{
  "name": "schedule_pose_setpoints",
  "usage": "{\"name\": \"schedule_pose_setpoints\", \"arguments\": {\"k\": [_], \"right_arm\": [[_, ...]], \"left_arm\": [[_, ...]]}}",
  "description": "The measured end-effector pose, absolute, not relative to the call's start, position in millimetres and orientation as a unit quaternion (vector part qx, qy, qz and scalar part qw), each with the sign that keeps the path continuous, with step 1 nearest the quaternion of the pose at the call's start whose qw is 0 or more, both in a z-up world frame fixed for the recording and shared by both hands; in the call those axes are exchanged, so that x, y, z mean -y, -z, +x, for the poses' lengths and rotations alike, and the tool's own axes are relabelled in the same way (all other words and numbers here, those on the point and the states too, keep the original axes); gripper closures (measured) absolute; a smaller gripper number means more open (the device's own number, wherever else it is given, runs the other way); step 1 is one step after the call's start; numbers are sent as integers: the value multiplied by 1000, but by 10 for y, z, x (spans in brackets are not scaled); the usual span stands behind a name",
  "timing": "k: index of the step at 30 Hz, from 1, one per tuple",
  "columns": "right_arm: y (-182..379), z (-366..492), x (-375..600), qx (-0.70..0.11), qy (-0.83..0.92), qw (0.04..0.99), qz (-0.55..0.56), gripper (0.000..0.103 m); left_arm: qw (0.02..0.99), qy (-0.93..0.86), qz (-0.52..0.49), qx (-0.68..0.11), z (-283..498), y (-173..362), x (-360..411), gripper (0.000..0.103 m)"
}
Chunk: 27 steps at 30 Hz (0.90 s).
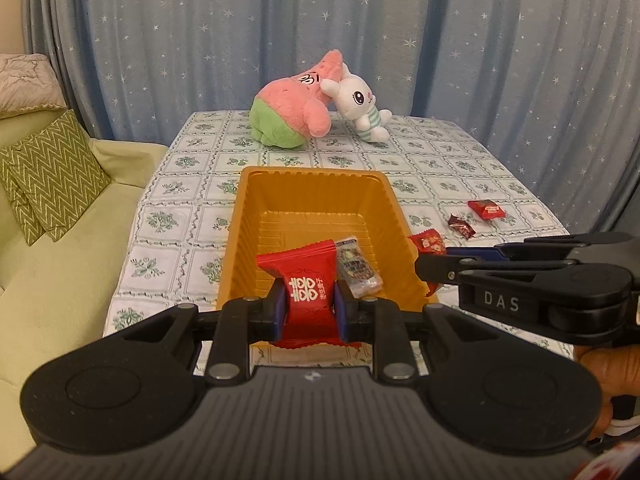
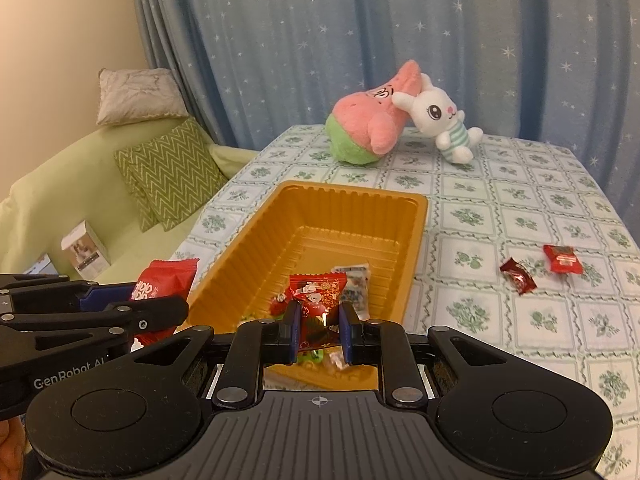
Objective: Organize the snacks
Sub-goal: 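Lower both held red candies into the tray and open the right tool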
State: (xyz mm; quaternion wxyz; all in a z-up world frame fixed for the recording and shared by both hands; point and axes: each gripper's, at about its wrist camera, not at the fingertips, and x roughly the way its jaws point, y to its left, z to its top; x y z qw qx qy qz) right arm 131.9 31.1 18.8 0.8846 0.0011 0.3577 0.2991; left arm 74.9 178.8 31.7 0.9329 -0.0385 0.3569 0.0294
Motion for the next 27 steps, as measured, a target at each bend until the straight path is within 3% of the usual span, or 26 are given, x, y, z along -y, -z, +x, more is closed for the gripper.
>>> {"name": "schedule_pose_setpoints", "arguments": {"k": [27], "right_arm": [[84,2242,-649,-388,-294,874,-3,83]], "left_arm": [[923,-9,-7,-384,1681,-87,-2134,81]]}}
